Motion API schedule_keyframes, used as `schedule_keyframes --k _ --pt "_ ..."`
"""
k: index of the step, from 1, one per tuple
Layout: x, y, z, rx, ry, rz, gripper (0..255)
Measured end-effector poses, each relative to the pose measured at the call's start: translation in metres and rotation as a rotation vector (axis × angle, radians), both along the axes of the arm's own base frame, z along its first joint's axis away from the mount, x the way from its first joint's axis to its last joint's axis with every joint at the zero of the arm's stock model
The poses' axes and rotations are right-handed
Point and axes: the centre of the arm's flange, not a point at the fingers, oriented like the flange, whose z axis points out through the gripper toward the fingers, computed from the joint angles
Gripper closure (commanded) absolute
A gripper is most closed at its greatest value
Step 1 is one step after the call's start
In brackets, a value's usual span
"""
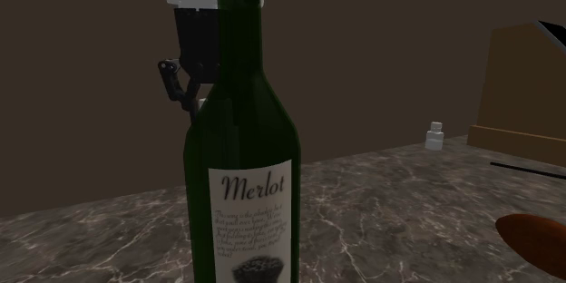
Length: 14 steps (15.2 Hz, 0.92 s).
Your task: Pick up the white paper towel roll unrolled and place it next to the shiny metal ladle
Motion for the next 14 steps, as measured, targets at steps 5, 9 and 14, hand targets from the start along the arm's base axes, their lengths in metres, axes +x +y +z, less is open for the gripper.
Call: schedule_keyframes --k 5,9,14 --pt "0.000 0.001 0.021 0.000 0.000 0.000 255" --pt "0.000 0.000 0.042 0.000 0.000 0.000 255" --pt "0.000 -0.001 0.068 0.000 0.000 0.000 255"
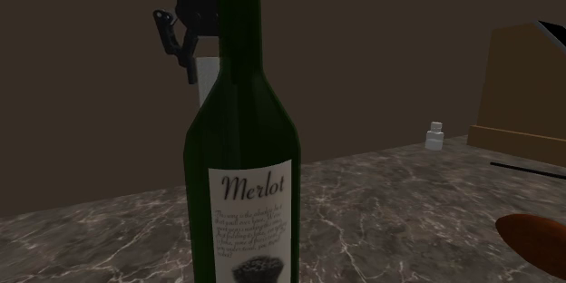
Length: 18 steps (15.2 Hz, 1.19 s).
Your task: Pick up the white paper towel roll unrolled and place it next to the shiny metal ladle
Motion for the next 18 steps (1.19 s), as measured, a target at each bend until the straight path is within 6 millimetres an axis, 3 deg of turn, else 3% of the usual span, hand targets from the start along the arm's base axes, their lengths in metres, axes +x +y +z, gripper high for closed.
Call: schedule_keyframes --k 18 --pt "0.000 0.001 0.096 0.000 0.000 0.000 255"
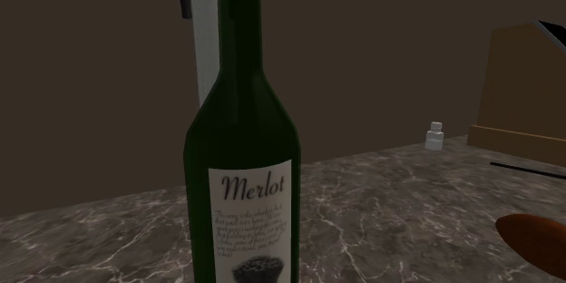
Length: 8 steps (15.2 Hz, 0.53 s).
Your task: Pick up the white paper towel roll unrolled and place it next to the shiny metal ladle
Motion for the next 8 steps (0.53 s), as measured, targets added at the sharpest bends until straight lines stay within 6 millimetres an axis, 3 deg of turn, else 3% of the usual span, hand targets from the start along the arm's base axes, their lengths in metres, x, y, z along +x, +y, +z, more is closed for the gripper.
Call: schedule_keyframes --k 8 --pt "0.000 -0.001 0.041 0.000 0.000 0.000 255"
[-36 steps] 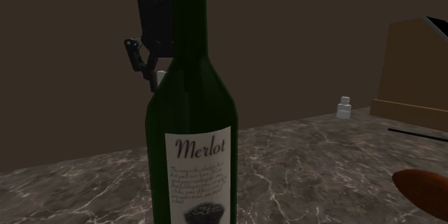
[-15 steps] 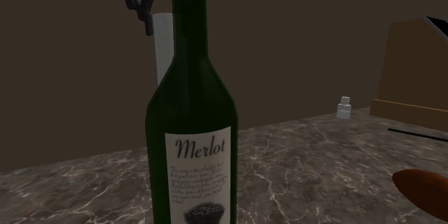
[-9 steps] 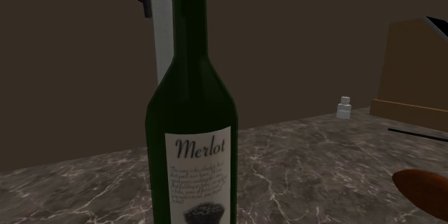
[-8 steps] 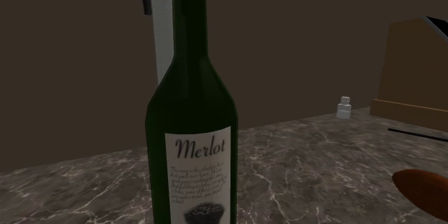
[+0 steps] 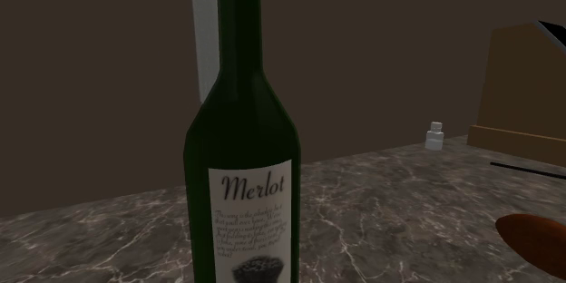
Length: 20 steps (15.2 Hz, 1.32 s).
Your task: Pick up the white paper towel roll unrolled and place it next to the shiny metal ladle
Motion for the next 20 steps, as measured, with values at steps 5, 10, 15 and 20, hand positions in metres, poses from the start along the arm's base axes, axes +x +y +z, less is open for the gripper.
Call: schedule_keyframes --k 5,10,15,20 --pt "0.000 0.001 0.028 0.000 0.000 0.000 255" --pt "-0.001 0.001 0.053 0.000 0.000 0.000 255" --pt "-0.002 -0.005 0.076 0.000 0.000 0.000 255" --pt "-0.020 -0.058 0.080 -0.002 0.000 0.000 255"
